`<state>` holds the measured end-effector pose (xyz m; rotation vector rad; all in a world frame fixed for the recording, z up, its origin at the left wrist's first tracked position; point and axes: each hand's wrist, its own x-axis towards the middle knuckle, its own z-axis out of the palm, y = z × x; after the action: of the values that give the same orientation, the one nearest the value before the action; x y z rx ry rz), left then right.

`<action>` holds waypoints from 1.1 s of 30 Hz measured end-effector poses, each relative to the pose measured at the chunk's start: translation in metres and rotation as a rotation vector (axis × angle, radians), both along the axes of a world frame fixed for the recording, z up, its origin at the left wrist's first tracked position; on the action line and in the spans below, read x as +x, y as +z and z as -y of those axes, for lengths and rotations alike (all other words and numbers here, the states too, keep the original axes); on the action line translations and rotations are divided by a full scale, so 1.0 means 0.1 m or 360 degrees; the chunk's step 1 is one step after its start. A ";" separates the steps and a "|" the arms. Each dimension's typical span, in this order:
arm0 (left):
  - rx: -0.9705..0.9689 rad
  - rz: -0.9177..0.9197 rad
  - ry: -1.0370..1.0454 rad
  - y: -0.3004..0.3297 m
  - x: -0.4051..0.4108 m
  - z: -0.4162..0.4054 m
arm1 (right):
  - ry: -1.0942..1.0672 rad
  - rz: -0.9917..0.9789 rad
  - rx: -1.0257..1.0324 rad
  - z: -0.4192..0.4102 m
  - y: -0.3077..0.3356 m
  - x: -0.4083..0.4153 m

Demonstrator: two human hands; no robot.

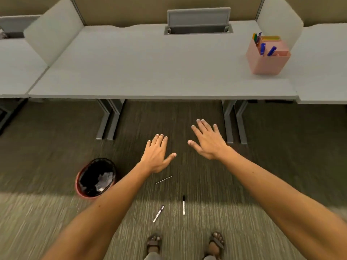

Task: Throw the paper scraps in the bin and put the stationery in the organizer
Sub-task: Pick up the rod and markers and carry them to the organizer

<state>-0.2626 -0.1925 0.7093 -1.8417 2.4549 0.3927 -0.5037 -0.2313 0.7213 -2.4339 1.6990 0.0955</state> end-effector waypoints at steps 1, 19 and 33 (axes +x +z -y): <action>0.0028 -0.0005 -0.0021 -0.12 0.11 -0.05 | -0.0035 -0.0014 0.0041 -0.11 -0.09 0.13; 0.0550 0.0372 -0.0233 -2.03 1.52 -0.88 | -0.0560 -0.0083 0.0720 -1.49 -1.99 1.18; 0.0608 0.0538 -0.0408 -4.98 1.27 -0.85 | -0.0477 -0.0198 0.0977 -1.76 -4.96 1.38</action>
<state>-0.1354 -0.1078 0.2112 -1.3048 2.1640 0.4524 -0.3655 -0.0552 0.2256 -1.7456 1.7328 0.6352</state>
